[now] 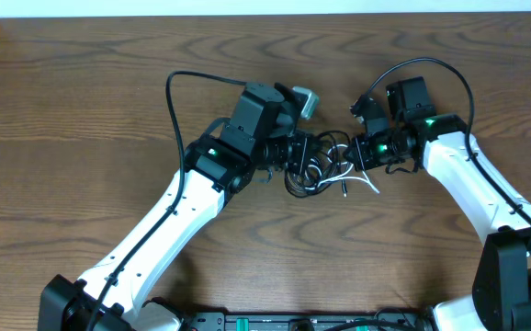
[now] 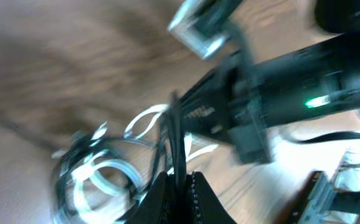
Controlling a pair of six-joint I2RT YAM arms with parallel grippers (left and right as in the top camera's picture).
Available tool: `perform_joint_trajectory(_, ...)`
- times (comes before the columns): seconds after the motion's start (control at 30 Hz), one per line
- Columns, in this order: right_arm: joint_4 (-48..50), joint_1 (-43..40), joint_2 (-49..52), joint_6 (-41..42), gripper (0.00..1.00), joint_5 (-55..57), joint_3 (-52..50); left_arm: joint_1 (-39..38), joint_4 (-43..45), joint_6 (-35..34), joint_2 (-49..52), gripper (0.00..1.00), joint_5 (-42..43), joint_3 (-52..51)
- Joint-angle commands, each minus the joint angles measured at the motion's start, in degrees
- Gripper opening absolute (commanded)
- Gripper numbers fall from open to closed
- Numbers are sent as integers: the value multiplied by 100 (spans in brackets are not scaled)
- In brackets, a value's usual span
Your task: Untangle cables
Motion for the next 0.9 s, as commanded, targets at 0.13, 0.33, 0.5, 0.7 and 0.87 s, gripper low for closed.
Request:
perform_joint_trajectory(0.13,-323,-177,-293,391,1,1615,-13,2,-776,74,24,7,-1847,31)
perform_joint_trajectory(0.33,-566,-420,-601,957,1,2636,-13,4,-1147,101,313,8,-2249,31)
perform_joint_trajectory(0.5,-542,-640,-966,999,1,2706,-13,2,-1176,98,529,7,-2288,31)
perform_joint_trajectory(0.7,-542,-758,-1484,1023,1,2726,-13,2,-1257,59,734,26,-2284,31)
perform_joint_trajectory(0.87,-514,-758,-1849,1025,1,2726,-13,2,-1224,-35,750,77,-1882,31)
